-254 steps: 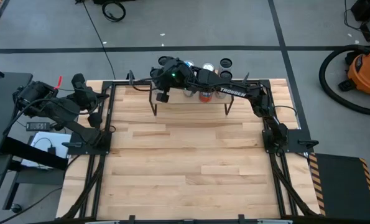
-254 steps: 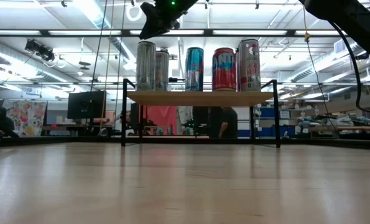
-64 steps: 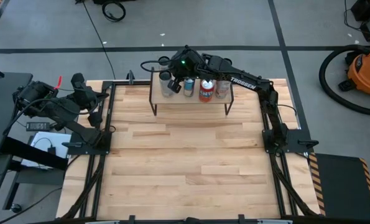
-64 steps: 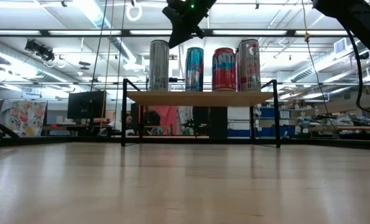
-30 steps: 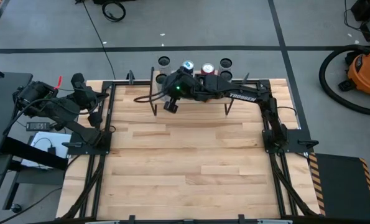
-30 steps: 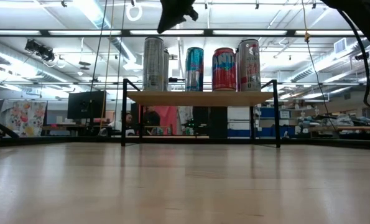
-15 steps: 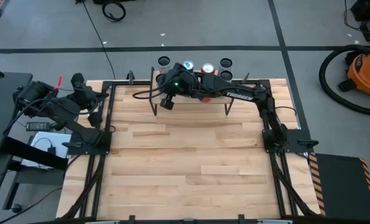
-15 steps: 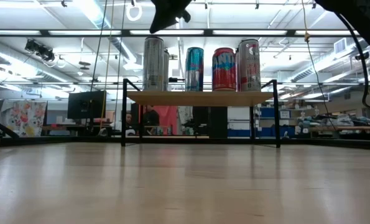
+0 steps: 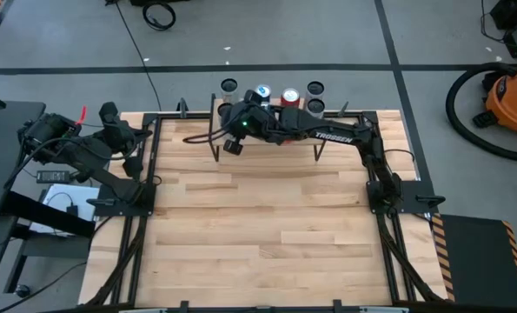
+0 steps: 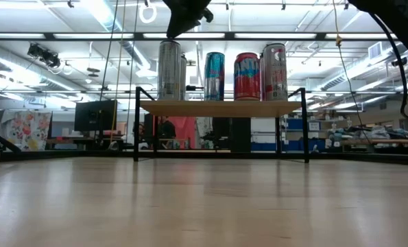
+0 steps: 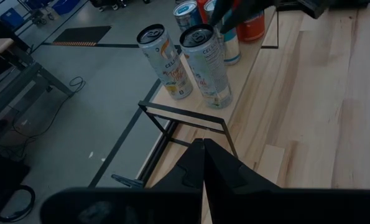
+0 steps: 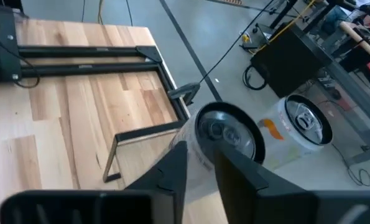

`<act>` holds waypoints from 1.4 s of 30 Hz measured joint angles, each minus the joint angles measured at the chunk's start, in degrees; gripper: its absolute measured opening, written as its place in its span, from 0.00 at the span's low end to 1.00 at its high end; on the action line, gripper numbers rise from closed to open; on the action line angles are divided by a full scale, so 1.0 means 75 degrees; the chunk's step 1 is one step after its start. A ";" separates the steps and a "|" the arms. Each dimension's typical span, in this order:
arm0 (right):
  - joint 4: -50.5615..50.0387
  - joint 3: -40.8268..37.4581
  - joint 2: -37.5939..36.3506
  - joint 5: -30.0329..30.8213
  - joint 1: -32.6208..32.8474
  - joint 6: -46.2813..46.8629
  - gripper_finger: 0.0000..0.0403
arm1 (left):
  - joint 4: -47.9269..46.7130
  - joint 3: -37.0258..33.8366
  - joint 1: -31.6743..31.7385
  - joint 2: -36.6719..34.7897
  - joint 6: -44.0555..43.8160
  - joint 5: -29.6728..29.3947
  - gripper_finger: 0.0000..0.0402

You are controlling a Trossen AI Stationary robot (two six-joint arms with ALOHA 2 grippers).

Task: Place canned beverage on shelf
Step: Adjust the soda cans on the shelf

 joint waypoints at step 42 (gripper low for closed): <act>-0.0139 0.0003 0.0006 0.0691 0.0936 0.0002 0.45 | 0.0003 0.0000 -0.0003 0.0000 -0.0079 0.0003 0.02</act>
